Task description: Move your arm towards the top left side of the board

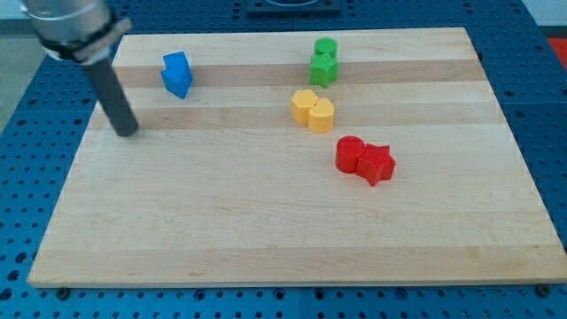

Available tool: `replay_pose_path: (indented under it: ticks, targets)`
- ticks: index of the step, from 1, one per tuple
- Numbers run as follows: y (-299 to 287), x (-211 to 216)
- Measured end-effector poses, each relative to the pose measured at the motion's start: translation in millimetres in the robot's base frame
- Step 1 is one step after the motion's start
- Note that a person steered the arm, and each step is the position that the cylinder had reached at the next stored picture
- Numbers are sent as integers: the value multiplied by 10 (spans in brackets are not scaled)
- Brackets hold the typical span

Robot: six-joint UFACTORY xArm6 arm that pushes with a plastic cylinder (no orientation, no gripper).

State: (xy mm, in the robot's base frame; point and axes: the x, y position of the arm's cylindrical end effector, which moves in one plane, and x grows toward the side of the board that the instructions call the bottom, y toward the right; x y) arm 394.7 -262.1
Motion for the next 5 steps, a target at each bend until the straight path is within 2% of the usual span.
replay_pose_path:
  ticks: [1, 2, 3, 5]
  targets:
    - [-415, -410]
    - [-397, -911]
    - [-157, -1327]
    - [698, -1404]
